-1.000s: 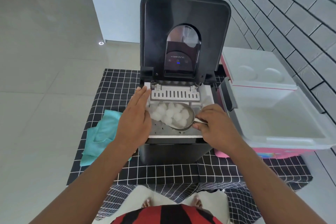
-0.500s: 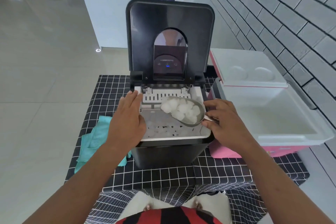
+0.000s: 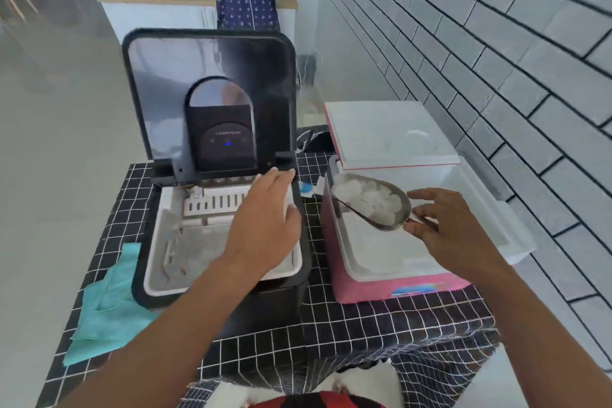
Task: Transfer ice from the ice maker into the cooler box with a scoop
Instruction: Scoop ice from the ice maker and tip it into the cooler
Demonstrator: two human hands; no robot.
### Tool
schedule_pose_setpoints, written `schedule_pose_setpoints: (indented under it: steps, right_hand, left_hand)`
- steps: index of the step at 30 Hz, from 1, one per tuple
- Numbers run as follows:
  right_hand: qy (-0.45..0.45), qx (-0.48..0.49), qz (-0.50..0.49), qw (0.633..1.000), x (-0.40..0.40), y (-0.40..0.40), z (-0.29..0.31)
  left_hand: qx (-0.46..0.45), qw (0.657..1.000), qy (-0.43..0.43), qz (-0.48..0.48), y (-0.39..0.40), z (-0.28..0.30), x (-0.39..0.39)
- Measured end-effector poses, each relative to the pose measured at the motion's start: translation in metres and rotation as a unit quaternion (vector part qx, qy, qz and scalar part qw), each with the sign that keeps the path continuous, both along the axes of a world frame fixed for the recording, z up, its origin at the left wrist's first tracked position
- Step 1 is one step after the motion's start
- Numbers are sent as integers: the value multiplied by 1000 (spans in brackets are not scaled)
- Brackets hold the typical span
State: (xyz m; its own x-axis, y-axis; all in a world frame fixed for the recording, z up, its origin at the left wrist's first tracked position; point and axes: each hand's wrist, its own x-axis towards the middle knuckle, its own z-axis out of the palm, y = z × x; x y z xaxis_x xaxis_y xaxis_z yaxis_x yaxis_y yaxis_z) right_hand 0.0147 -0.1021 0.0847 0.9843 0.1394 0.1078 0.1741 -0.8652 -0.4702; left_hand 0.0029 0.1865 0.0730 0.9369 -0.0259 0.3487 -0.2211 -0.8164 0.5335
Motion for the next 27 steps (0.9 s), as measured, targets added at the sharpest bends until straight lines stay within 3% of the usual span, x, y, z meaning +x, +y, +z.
schedule_pose_setpoints:
  steps: [4, 8, 12, 17, 27]
  right_hand:
    - [8, -15, -42, 999, 9, -56, -11]
    - [70, -51, -105, 991, 26, -95, -31]
    - [117, -145, -172, 967, 42, -107, -55]
    - [95, -236, -132, 958, 56, -108, -76]
    - [56, -218, -118, 967, 65, -109, -91]
  left_hand:
    - [-2, 1000, 13, -26, -58, 2, 22]
    - [4, 995, 81, -56, -110, -15, 44]
    - [38, 989, 143, 2, -142, -44, 50]
    - [61, 988, 140, 36, -153, -62, 48]
    - [57, 987, 128, 78, -153, -67, 45]
